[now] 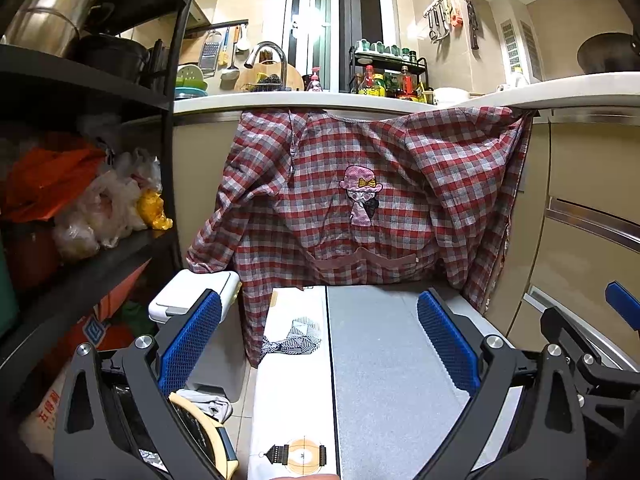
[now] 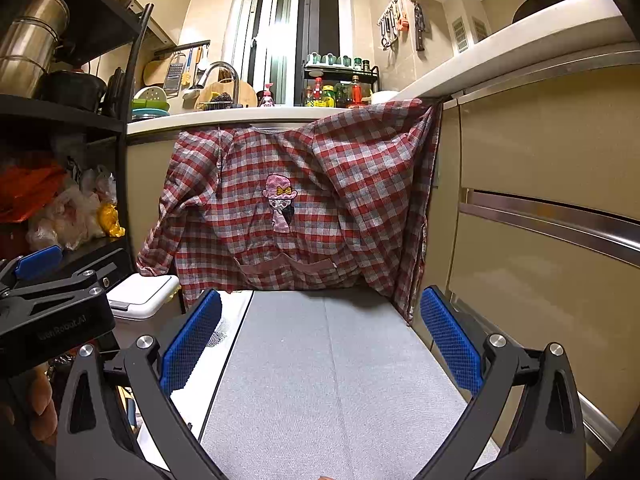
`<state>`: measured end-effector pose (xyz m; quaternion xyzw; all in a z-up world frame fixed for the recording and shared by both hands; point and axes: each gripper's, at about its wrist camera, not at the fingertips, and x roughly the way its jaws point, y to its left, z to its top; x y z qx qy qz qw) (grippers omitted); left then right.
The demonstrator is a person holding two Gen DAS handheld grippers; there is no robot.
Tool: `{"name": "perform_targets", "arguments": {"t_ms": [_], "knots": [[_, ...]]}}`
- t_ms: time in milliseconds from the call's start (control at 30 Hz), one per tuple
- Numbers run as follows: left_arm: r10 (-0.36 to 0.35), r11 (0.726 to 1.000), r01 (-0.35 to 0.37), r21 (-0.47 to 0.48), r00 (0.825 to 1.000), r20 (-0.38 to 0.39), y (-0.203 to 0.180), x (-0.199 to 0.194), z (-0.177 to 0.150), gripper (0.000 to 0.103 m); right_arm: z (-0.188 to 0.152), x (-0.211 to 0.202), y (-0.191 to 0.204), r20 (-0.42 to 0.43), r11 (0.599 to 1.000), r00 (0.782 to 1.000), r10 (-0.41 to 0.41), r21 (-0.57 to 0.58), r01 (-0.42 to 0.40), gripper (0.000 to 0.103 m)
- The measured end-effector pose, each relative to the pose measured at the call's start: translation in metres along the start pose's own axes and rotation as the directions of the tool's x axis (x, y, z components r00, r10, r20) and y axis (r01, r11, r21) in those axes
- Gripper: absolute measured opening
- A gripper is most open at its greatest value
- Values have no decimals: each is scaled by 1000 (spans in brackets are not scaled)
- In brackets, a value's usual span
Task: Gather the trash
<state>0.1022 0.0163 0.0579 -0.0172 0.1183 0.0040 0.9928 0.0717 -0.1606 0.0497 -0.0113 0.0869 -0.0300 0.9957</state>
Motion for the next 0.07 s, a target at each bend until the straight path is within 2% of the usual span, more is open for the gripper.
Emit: {"name": "perform_targets", "arguments": {"t_ms": [67], "knots": [[-1,1000,1,0,1000,-3,1,1,0,95,0,-1,2,2,1000,1000,0,-4,0,98]]}}
